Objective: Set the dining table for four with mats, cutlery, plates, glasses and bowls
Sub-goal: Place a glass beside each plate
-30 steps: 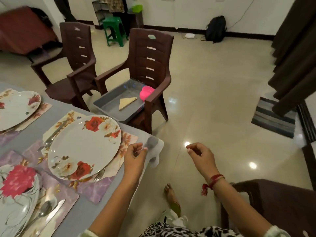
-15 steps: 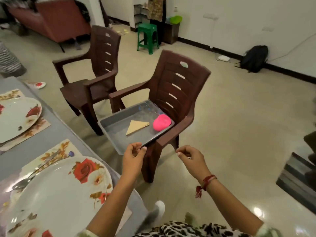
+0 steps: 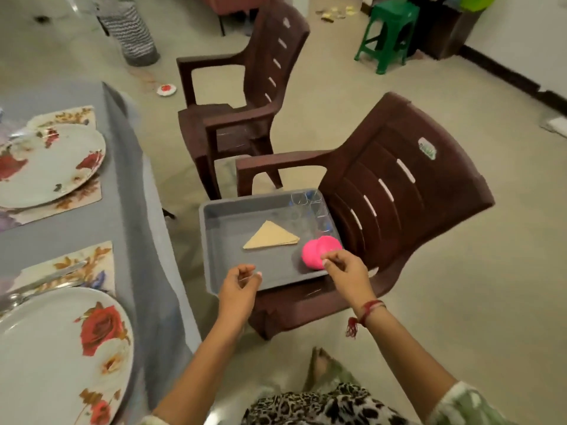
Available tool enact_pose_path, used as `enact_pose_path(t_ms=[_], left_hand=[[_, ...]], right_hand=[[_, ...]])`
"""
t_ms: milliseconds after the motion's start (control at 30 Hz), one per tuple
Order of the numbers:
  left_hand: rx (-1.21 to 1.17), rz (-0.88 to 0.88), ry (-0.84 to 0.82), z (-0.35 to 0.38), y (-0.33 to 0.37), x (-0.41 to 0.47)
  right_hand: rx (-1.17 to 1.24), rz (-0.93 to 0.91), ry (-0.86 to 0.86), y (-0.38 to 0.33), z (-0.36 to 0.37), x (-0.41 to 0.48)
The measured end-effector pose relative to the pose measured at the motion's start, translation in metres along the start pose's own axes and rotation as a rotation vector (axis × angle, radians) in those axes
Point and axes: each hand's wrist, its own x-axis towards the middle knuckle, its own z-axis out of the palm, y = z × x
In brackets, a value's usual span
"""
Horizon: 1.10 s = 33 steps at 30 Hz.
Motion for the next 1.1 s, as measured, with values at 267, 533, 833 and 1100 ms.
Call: enact_pose_path(t_ms=[267,533,833,1100], left_hand=[[-0.019,-0.045,0.137,0.024,0.024,0.016],[-0.097,-0.02,0.187,0.01,0.033,0.042],[-0.013,-0.066,0.161,0.004,0.021,0.088],[0.03,-0.084,0.147,0.025,0.03,0.127]], right_hand=[[0.037,0.001,-0.142,-0.003,-0.002,0.065],[0.002,0.011,-0.196,-0.02,0.003,0.084],[-0.034,0.02,-0.191,-0.018,0.021,0.113],[-0.02,0.059,-0.214,-0.003,0.036,0.154]])
